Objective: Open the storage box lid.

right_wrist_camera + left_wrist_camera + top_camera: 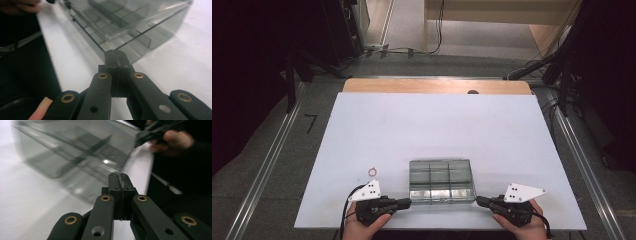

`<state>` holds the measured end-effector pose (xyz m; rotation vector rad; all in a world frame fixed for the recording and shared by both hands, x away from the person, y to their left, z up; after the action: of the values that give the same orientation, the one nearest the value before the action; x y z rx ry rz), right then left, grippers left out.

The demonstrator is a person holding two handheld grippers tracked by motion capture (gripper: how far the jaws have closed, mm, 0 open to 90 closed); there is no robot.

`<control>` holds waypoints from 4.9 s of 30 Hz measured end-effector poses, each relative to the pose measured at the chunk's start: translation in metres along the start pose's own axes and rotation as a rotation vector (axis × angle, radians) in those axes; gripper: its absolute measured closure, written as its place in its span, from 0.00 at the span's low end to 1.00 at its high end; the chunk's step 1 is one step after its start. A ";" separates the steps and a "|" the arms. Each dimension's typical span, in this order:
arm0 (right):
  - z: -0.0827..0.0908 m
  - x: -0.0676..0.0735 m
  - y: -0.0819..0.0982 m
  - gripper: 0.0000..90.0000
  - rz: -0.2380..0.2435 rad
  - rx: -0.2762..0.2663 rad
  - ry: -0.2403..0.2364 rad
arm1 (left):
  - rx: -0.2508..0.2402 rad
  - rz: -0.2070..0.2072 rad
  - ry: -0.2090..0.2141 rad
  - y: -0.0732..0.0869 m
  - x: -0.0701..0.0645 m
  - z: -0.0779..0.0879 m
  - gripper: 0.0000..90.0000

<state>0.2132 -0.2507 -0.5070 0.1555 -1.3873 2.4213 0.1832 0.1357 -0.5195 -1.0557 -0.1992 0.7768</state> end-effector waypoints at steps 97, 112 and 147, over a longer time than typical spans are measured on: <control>0.011 -0.017 -0.088 0.98 0.067 -0.186 0.115 | -0.183 0.048 -0.230 -0.067 0.039 0.012 0.07; 0.013 -0.028 -0.104 0.98 0.066 -0.198 0.139 | -0.125 0.050 -0.249 -0.085 0.053 -0.021 0.18; 0.007 -0.072 -0.091 0.49 -0.078 -0.236 0.099 | -0.130 0.121 -0.191 -0.092 0.070 -0.034 0.74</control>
<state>0.3112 -0.2320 -0.4482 0.0298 -1.5763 2.1520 0.2947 0.1340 -0.4736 -1.1239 -0.3548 0.9849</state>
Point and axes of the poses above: each handheld gripper's, and its own axes: z roughly backward along the jaws, y roughly out of its underside, x roughly to its left, the point moved 1 cm from there along -z, roughly forward along the jaws, and after that the axes turned 14 degrees about -y, right-handed, at the moved point
